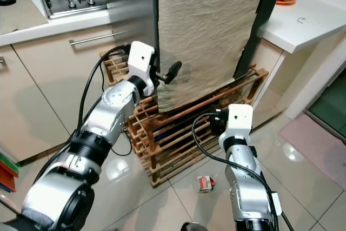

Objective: Restocking fridge

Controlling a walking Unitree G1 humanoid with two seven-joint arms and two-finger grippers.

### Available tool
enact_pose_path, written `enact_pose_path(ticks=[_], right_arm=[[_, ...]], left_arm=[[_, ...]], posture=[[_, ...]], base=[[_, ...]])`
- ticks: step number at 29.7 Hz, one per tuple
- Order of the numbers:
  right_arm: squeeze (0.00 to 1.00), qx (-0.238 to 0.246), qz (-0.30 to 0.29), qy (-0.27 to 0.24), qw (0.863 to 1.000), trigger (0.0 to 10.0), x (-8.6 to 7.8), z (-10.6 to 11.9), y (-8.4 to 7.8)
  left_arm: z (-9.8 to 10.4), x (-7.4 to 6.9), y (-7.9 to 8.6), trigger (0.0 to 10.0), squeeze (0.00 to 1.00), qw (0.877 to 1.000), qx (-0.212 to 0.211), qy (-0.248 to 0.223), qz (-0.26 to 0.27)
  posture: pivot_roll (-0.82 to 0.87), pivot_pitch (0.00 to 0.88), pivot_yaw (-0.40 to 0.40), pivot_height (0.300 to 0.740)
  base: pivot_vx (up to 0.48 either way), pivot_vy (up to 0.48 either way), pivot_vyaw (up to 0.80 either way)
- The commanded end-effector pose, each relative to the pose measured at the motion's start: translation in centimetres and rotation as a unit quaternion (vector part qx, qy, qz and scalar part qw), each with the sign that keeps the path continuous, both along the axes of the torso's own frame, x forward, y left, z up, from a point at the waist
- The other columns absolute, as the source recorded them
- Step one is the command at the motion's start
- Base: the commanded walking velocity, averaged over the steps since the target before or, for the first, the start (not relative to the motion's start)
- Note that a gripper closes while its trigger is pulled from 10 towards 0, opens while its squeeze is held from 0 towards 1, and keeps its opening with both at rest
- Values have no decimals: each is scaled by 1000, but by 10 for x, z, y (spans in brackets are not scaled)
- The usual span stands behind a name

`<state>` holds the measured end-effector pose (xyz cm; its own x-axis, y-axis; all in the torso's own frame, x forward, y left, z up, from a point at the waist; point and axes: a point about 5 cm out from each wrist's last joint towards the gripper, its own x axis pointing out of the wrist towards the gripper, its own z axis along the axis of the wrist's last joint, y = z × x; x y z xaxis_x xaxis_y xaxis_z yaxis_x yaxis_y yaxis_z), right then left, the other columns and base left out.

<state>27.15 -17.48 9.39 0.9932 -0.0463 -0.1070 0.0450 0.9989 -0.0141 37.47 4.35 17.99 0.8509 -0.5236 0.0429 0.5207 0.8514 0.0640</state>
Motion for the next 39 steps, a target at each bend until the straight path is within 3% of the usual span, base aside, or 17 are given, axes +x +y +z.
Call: enact_pose_path(ticks=[1, 27, 34, 39], right_arm=[[0, -3, -7, -8, 1000, 10000, -1, 3, -2], [0, -5, -9, -5, 1000, 10000, -2, 2, -2], [0, -5, -7, -5, 1000, 10000, -2, 2, -1], [0, -3, -9, -5, 1000, 10000, -3, 2, 0]], left_arm=[[3, 3, 1, 10000, 0, 1000, 5, -5, 7], [-7, 2, -22, 10000, 0, 999, -14, 31, -31], [4, -9, -52, 10000, 0, 992, -32, 16, -124], [9, -24, -67, 10000, 0, 977, -47, 3, -208]], posture=[[0, 0, 16, 740], [-3, 0, 19, 740], [-7, 0, 21, 740], [-9, 0, 23, 740]], base=[[0, 0, 0], [0, 0, 0], [0, 0, 0], [0, 0, 0]])
